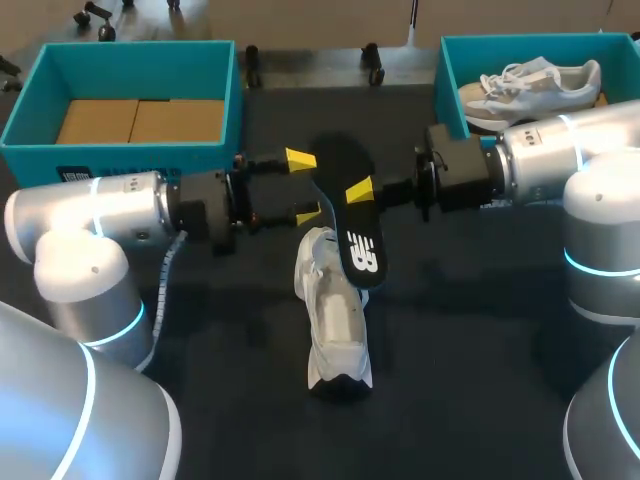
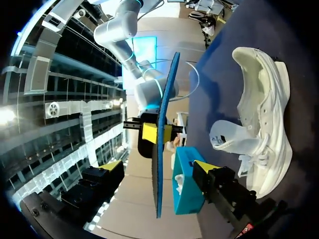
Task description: Take the shoe out of the shoebox, open the shoe tongue, remove and reinsert the insole, then place the shoe into the shoebox
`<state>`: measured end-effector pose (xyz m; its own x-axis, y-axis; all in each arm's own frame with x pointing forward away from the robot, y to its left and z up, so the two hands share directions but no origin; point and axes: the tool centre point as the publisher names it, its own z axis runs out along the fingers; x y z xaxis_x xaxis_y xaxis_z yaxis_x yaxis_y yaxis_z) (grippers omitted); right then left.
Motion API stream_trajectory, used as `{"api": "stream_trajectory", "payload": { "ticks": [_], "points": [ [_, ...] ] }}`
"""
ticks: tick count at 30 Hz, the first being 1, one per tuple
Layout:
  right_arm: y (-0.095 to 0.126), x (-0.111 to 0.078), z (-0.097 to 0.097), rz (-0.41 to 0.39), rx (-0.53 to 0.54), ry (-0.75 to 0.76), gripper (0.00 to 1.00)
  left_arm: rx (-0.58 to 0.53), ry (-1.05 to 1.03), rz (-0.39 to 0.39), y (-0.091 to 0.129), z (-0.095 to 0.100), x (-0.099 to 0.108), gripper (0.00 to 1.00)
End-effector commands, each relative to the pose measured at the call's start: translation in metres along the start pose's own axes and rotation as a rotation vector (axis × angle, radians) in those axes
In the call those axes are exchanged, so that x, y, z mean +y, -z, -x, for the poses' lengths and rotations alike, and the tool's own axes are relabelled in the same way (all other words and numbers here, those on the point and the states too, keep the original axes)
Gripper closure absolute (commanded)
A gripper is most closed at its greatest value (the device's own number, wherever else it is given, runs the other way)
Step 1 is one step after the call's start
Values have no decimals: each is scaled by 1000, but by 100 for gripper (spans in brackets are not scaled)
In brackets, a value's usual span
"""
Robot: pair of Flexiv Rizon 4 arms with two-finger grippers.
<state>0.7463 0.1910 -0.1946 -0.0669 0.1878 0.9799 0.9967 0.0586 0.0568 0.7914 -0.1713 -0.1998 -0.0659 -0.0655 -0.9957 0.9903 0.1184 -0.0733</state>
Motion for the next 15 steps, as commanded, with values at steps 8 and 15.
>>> {"api": "stream_trajectory", "payload": {
  "ticks": [8,15],
  "points": [
    [-1,-1,0,2,-1,0,100,-22,-30,33,-23,2,-2,48],
    [-1,-1,0,2,-1,0,100,-37,-48,60,-30,6,-4,55]
  ]
}}
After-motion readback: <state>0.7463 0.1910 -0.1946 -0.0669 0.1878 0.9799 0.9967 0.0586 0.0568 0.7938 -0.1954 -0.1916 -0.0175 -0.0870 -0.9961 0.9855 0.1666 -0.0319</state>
